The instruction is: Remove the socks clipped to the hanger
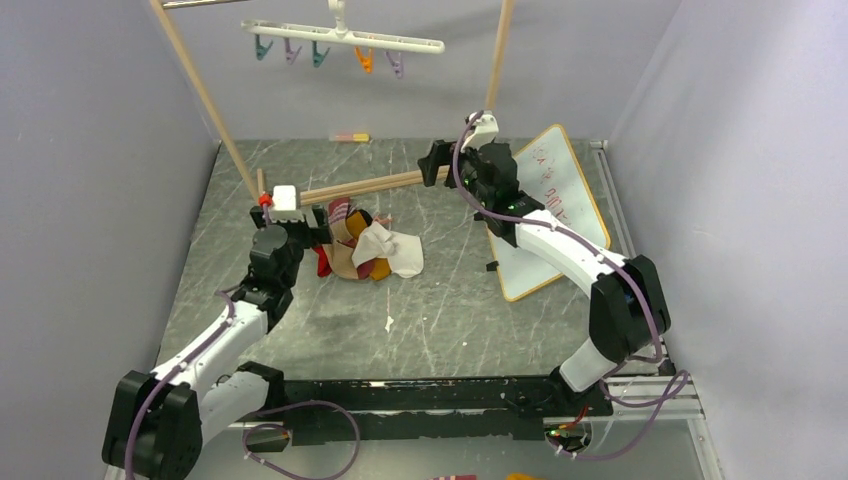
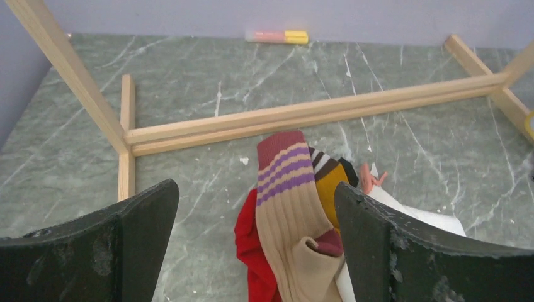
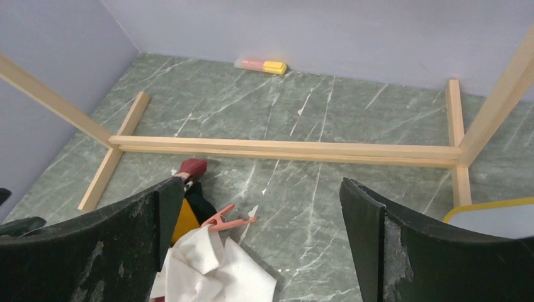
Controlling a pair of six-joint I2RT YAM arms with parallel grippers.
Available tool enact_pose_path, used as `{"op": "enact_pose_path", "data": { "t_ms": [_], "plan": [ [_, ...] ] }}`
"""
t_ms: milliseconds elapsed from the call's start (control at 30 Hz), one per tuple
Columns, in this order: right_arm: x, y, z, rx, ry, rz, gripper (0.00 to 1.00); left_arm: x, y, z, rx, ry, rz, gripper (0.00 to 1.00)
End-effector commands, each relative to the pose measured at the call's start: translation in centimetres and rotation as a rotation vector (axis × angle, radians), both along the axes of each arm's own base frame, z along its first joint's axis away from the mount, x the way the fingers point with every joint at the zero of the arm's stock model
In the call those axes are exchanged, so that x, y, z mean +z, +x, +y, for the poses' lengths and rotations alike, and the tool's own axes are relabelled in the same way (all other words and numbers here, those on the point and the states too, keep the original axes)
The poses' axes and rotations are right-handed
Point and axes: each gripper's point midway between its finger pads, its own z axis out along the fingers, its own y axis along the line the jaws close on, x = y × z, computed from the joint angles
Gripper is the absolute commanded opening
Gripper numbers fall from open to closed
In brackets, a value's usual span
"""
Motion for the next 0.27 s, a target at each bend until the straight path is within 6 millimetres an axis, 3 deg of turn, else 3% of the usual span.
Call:
{"op": "enact_pose_path", "data": {
  "t_ms": [0,233],
  "plan": [
    [4.07,-0.72,-0.55,0.0,0.056,-0.1,1.0,0.21,-0.21,-0.79,-0.048,-0.031,-0.008,0.98],
    [3.75,-0.78,-1.04,-0.013,0.02,-0.102,1.0,0.02,-0.11,-0.65,-0.042,-0.029,-0.001,0.98]
  ]
}}
